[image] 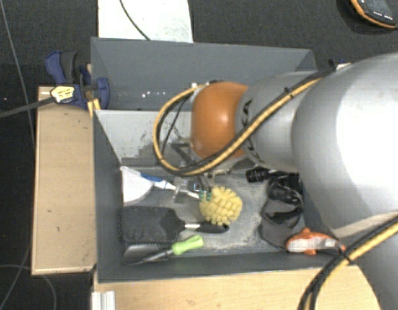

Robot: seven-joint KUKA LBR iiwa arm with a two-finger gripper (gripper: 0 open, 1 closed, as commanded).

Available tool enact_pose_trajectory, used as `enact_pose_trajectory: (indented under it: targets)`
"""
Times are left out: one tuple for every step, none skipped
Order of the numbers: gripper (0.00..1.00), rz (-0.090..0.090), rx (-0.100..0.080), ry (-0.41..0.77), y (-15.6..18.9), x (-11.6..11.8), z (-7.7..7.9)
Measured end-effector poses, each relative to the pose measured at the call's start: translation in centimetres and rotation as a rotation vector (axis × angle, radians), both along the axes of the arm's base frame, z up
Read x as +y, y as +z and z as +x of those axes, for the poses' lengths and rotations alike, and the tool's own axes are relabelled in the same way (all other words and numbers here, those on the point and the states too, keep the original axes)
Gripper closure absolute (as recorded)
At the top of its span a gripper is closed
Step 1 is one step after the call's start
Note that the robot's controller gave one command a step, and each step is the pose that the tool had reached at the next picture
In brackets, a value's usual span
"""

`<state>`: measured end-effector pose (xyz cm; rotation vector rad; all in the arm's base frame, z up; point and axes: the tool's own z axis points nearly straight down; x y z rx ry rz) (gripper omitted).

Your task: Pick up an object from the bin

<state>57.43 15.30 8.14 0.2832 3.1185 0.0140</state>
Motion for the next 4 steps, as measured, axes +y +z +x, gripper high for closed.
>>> enact_pose_trajectory:
  targets:
    - [1.0, -0.009, -0.01, 0.445, -0.9, 1.5, 0.7]
    - [1.0, 0.001, 0.0, -0.003, -1.1, -1.8, -0.2]
    - [1.0, -0.009, -0.013, 0.443, -0.2, -0.9, 0.7]
    - [1.0, 0.001, -0.001, -0.031, -1.0, -6.6, -0.8]
